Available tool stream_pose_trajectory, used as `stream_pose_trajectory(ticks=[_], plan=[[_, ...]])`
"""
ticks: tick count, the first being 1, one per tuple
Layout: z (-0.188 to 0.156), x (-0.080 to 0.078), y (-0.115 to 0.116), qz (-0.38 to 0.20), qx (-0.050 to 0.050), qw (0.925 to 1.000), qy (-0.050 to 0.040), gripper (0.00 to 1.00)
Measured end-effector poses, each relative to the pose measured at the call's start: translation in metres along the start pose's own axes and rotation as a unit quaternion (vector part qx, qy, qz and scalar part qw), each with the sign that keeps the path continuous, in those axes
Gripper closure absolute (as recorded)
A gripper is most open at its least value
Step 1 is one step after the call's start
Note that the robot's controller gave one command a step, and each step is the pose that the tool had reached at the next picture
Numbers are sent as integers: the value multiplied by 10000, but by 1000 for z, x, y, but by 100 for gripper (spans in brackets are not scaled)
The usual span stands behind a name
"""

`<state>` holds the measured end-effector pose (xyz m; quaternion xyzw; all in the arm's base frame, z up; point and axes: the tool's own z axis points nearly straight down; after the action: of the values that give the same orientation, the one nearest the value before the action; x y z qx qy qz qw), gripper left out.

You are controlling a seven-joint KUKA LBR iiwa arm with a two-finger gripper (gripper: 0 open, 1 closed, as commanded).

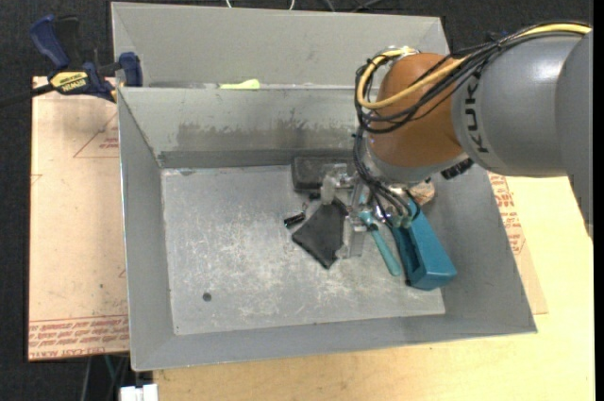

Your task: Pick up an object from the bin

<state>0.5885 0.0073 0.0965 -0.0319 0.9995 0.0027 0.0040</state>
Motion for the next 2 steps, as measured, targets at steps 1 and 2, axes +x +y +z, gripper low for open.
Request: stream_pose_trajectory(ticks=[1, 2], plan=[[2, -1, 8, -705, -1, 9975, -10, 0], [4, 2, 5, -453, -7, 9990, -6, 0]])
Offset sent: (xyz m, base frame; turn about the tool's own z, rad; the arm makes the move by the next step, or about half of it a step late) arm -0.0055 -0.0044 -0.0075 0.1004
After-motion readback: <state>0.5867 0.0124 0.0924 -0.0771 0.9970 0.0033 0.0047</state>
